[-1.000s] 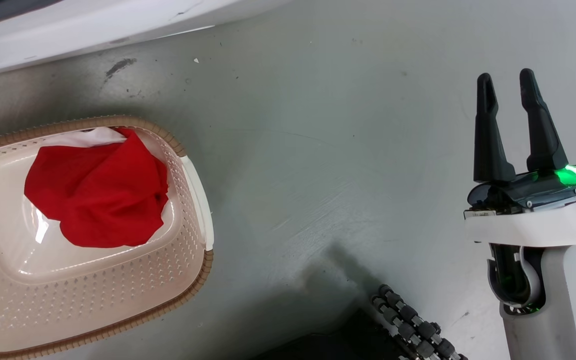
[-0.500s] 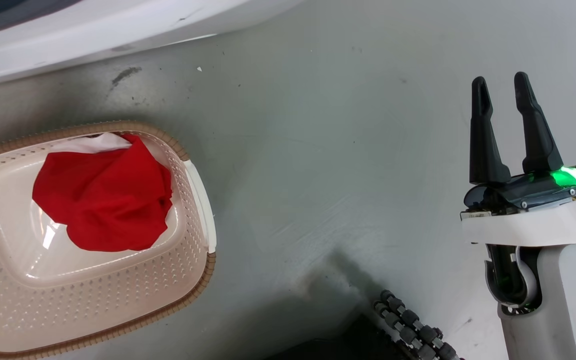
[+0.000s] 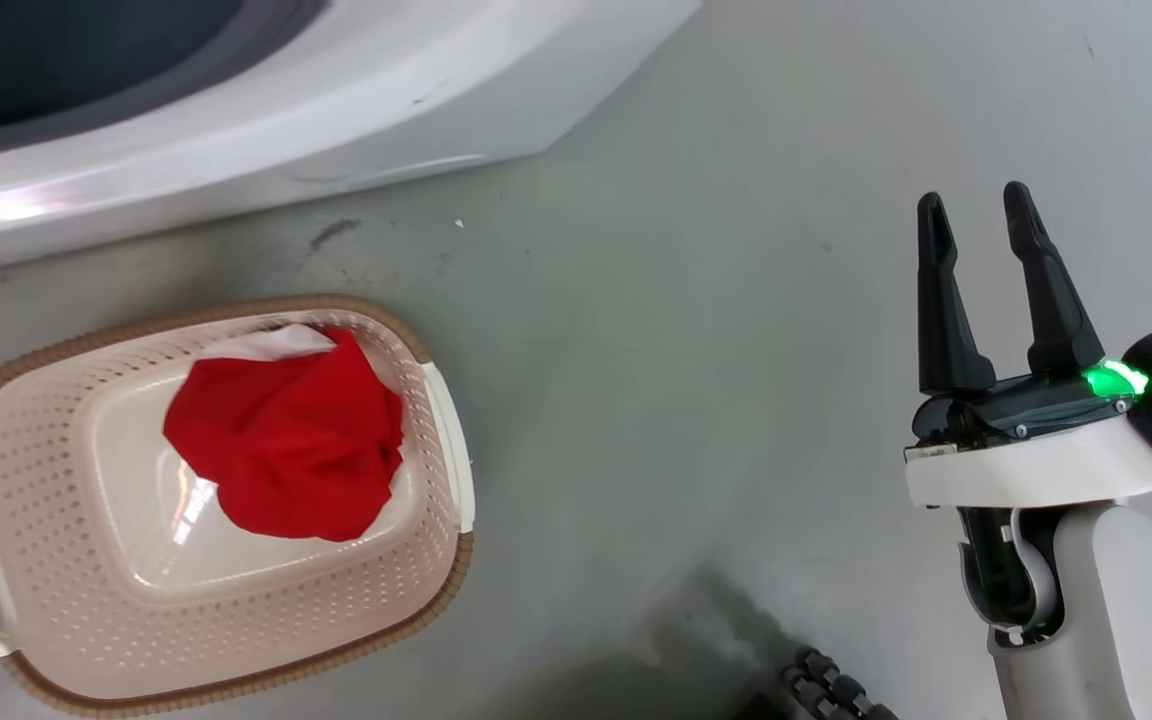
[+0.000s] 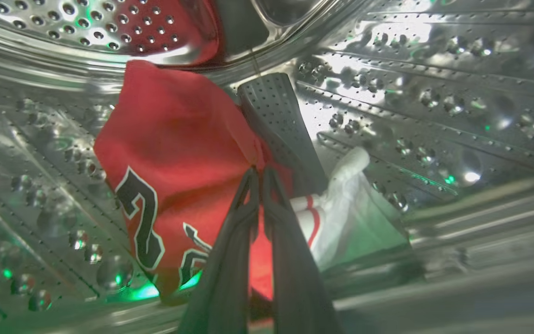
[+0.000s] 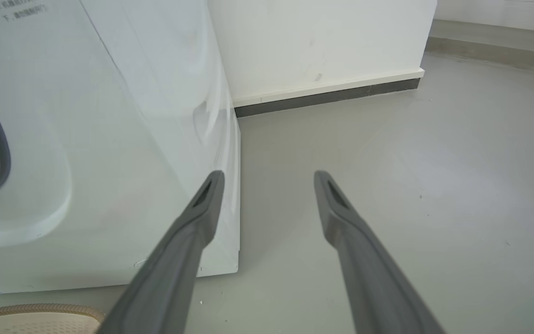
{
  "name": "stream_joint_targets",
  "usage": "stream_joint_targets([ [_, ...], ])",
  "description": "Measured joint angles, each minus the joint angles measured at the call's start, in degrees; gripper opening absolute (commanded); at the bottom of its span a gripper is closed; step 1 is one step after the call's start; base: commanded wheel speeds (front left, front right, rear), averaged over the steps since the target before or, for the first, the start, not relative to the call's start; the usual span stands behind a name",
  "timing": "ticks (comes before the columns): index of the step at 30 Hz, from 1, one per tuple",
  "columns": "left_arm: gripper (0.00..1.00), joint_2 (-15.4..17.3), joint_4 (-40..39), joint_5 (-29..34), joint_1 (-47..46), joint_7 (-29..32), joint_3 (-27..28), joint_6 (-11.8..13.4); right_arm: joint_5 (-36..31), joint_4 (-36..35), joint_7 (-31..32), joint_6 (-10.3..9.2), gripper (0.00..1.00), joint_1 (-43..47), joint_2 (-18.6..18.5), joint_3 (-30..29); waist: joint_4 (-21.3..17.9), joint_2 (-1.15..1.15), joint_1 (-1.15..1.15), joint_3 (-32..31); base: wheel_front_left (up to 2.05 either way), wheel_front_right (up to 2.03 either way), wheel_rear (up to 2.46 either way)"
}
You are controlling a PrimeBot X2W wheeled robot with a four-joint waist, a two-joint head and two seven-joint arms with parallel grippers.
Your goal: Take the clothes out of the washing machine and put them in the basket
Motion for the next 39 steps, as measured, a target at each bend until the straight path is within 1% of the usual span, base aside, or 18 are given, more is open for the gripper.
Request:
stream_joint_targets([
  [7,0.0,-1.4,-1.1,-5.4,8.8,-6.2,-0.4,0.0,-1.6,0.8,0.0,0.0,1.0,1.8,0.0,-0.6,1.7,0.0,0.0,-4.7,0.0,0.0,0.0],
  [10,0.0,-1.6,-1.8,-6.4,12.5,-8.6,-1.6,0.0,-2.4,1.1,0.0,0.0,1.0,3.0,0.0,-0.4,2.4,0.0,0.0,-6.8,0.0,0.0,0.0],
  [14,0.0,-3.0,-2.8,-8.3,17.2,-11.9,-2.5,0.0,-3.0,1.5,0.0,0.0,1.0,4.5,0.0,-0.2,3.4,0.0,0.0,-9.8,0.0,0.0,0.0],
  [18,0.0,-3.5,-3.4,-10.3,22.2,-15.6,-3.1,0.0,-3.9,2.0,0.0,0.0,1.0,5.8,0.0,-0.1,4.4,0.0,-0.01,-12.9,0.0,0.0,0.0],
  [21,0.0,-3.9,-4.0,-9.6,25.5,-18.7,-4.8,0.0,-4.5,2.3,0.0,0.0,1.0,7.2,0.0,-0.1,5.1,0.0,-0.01,-15.2,0.0,0.0,0.0],
  [27,0.0,-4.8,-6.5,-10.4,31.5,-22.5,-4.6,0.1,-5.9,2.8,0.0,0.0,1.0,9.3,0.0,-0.5,6.6,0.0,-0.01,-19.7,0.0,0.0,0.0],
  [29,0.0,-5.1,-8.2,-10.8,33.8,-23.0,-3.9,0.6,-6.3,2.9,0.0,0.0,1.0,10.1,0.0,-0.6,7.1,0.0,-0.01,-21.1,0.0,0.0,0.0],
  [32,0.0,-5.5,-11.9,-10.4,38.0,-23.2,-3.5,1.9,-6.8,3.1,0.0,0.0,1.0,11.2,0.0,-0.7,8.0,0.0,-0.01,-23.1,0.0,0.0,0.0],
  [39,0.0,-5.9,-24.4,-9.2,49.4,-23.3,-0.5,5.7,-7.7,3.5,0.0,0.0,1.0,13.3,0.0,-0.7,9.9,0.0,-0.01,-27.4,0.0,0.0,0.0],
])
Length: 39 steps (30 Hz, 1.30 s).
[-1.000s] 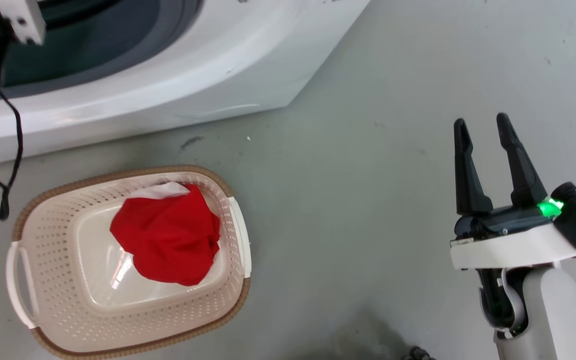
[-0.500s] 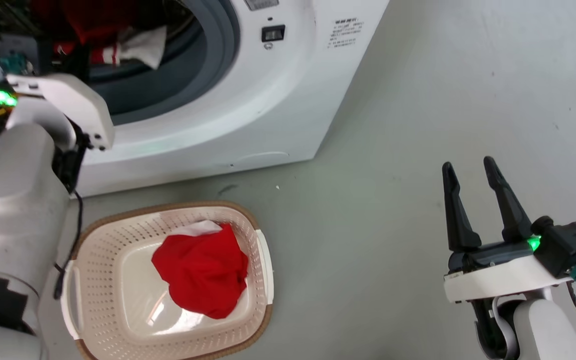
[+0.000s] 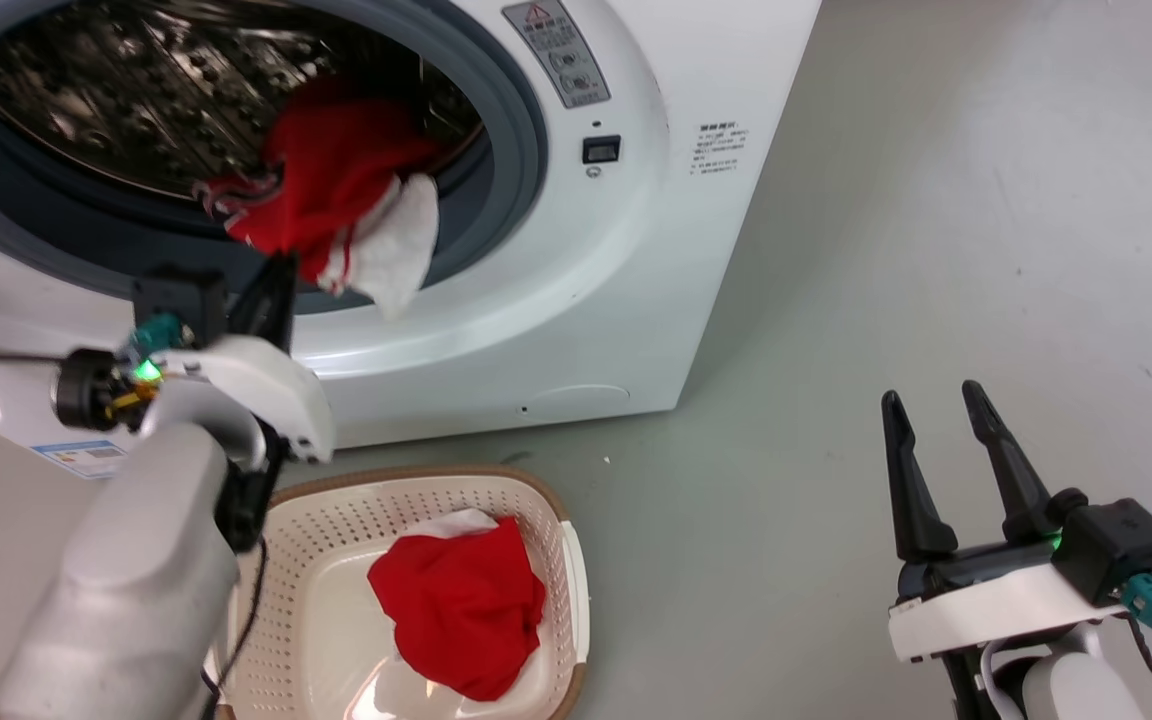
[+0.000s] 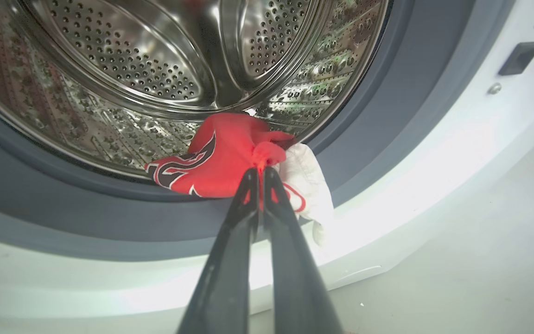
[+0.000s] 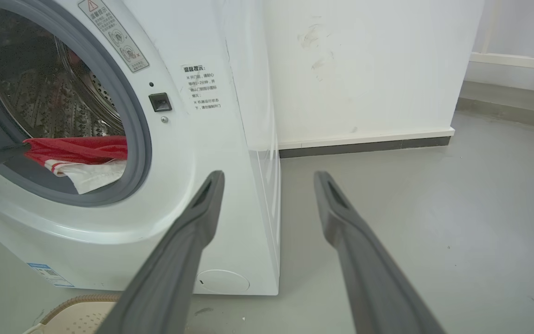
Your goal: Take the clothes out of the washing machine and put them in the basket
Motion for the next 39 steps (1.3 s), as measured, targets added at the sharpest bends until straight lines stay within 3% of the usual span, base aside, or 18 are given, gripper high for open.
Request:
stream_joint_targets([
  [9,0.0,-0.8,-11.3,1.1,13.9,-0.1,0.5,3.0,-0.6,0.3,0.0,0.0,1.0,2.0,0.0,0.4,1.3,0.0,0.0,-4.0,0.0,0.0,0.0],
  [17,0.0,-0.7,-14.1,0.4,20.9,0.0,0.0,4.0,-0.8,0.1,0.0,0.0,1.0,2.2,0.0,0.1,1.5,0.0,0.0,-3.5,0.0,0.0,0.0],
  [24,0.0,-2.1,-10.5,0.5,21.3,0.5,-2.1,2.8,-1.1,0.0,0.0,0.0,1.0,1.4,0.0,0.2,0.9,0.0,0.01,-1.2,0.0,0.0,0.0],
  [39,0.0,-6.8,6.3,-0.6,19.1,0.0,-2.6,-1.4,-0.1,-0.5,0.0,0.0,1.0,-2.0,0.0,-0.7,-1.5,0.0,0.02,5.5,0.0,0.0,0.0],
])
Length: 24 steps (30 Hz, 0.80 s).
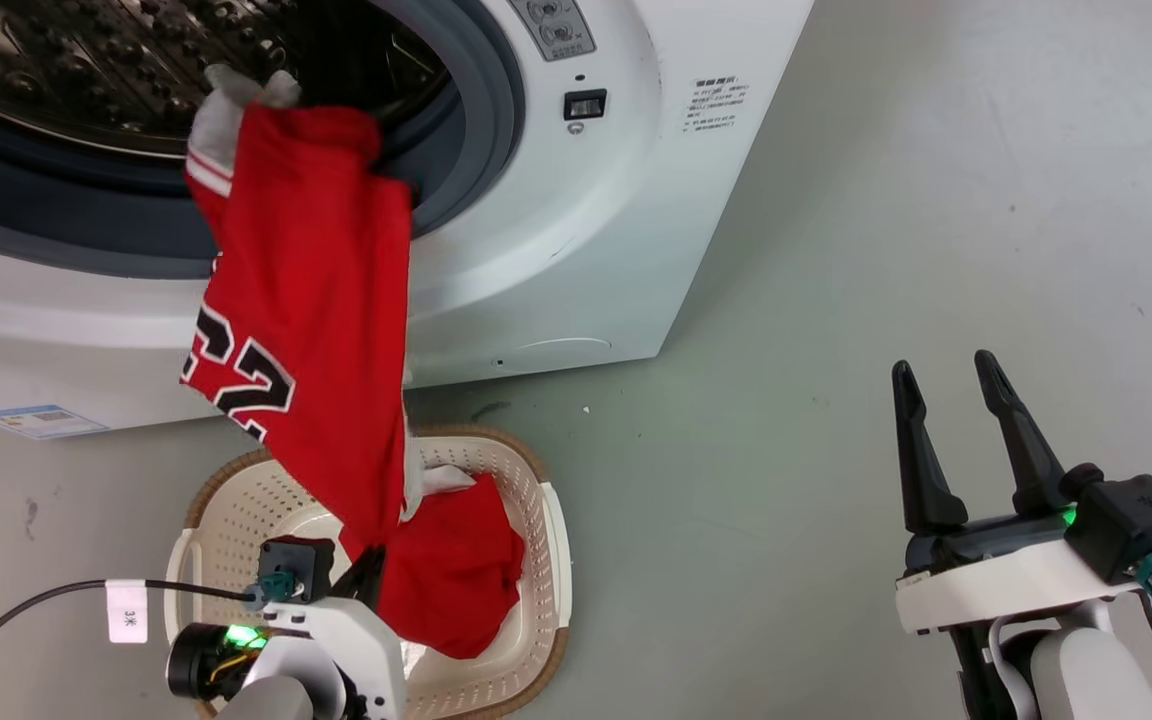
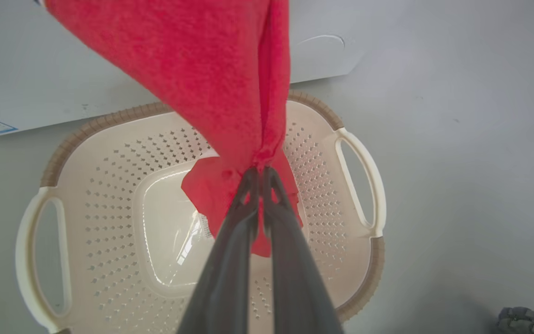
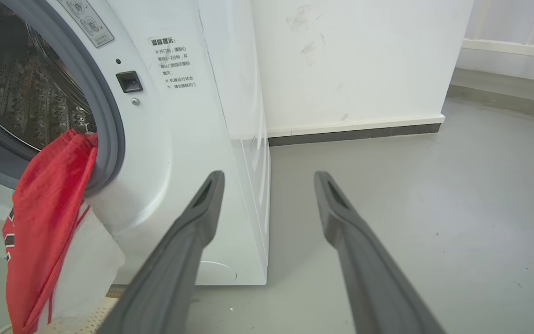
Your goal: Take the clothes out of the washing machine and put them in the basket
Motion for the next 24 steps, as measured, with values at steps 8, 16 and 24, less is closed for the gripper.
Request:
stream_joint_targets([
  [8,0.0,-2.1,4.5,0.3,-1.4,-0.1,1.5,-1.0,0.1,0.0,0.0,0.0,1.0,-0.8,0.0,-0.2,0.1,0.0,0.0,1.2,0.0,0.0,0.0],
  [16,0.0,-3.1,4.6,2.8,-1.7,-0.1,3.5,-1.3,0.1,0.1,0.0,0.0,1.0,-1.1,0.0,0.0,0.2,0.0,0.0,1.0,0.0,0.0,0.0],
  [24,1.0,-3.8,5.0,5.5,-1.3,-0.1,5.2,-1.4,0.2,0.5,0.0,0.0,1.0,-0.8,0.0,0.5,0.2,0.0,0.0,-0.8,0.0,0.0,0.0],
])
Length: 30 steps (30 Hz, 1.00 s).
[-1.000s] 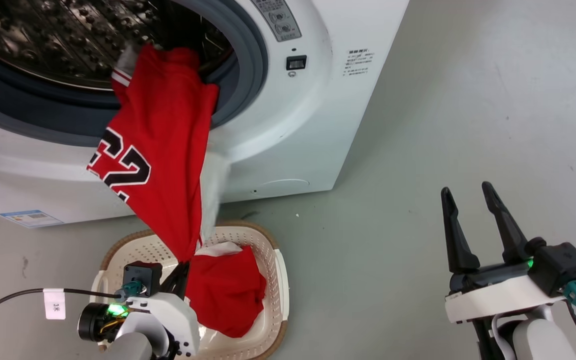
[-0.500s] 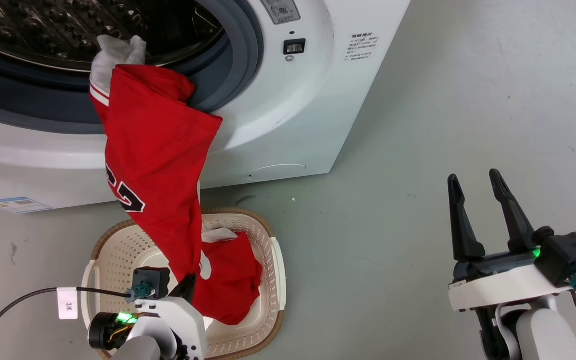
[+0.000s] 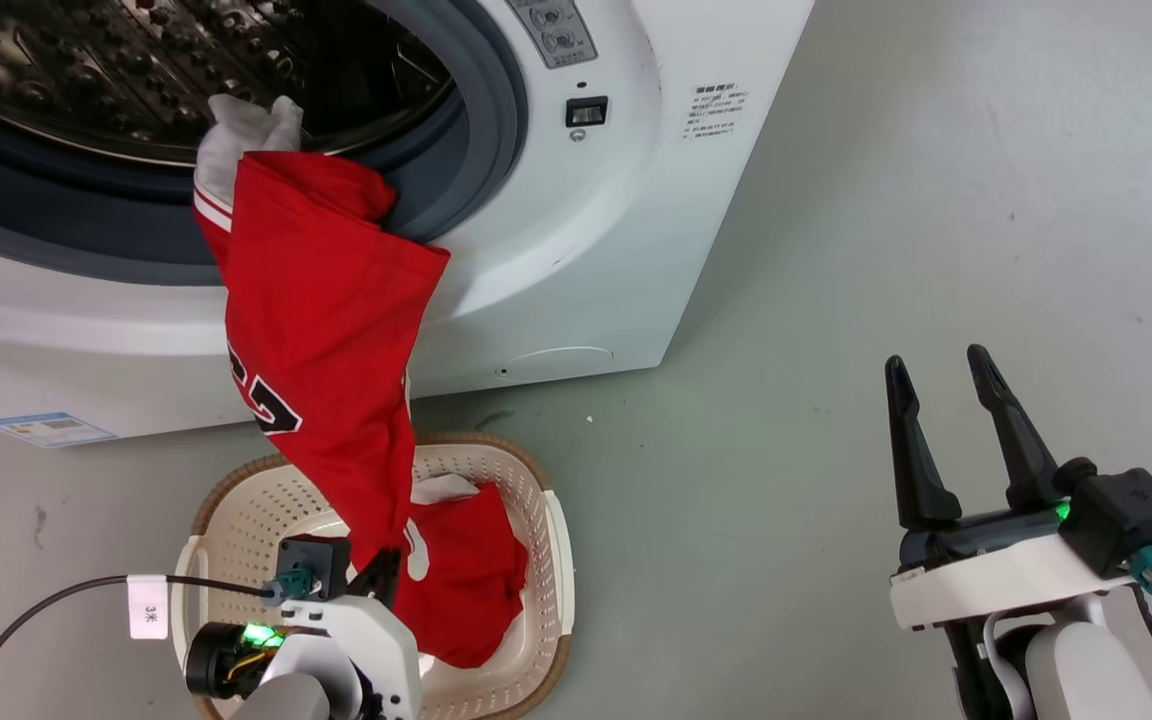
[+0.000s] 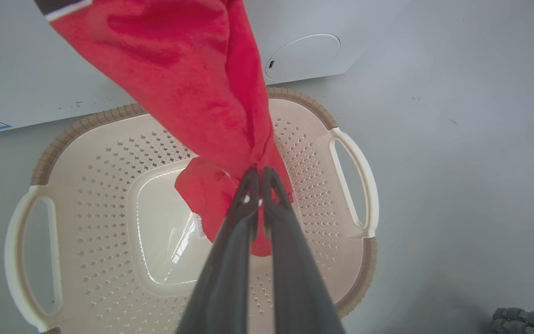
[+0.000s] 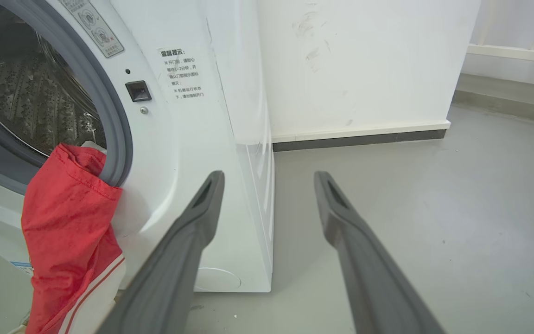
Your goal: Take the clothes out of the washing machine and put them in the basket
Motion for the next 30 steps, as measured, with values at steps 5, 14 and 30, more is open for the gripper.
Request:
stream_joint_targets([
  [5,1.0,-0.9,0.6,1.2,1.1,0.0,0.7,-0.1,-0.3,0.5,0.0,0.0,1.0,1.5,0.0,0.0,0.3,0.0,0.0,-2.1,0.0,0.0,0.0],
  [14,1.0,-1.8,-5.7,5.2,6.6,0.0,6.4,2.1,-1.3,1.1,0.0,0.0,1.0,4.2,0.0,0.2,1.7,0.0,0.0,-7.6,0.0,0.0,0.0],
  [30,1.0,0.1,-10.1,12.4,0.4,0.0,14.0,4.4,-0.8,0.8,0.0,0.0,1.0,3.8,0.0,0.9,0.5,0.0,0.0,-5.9,0.0,0.0,0.0],
])
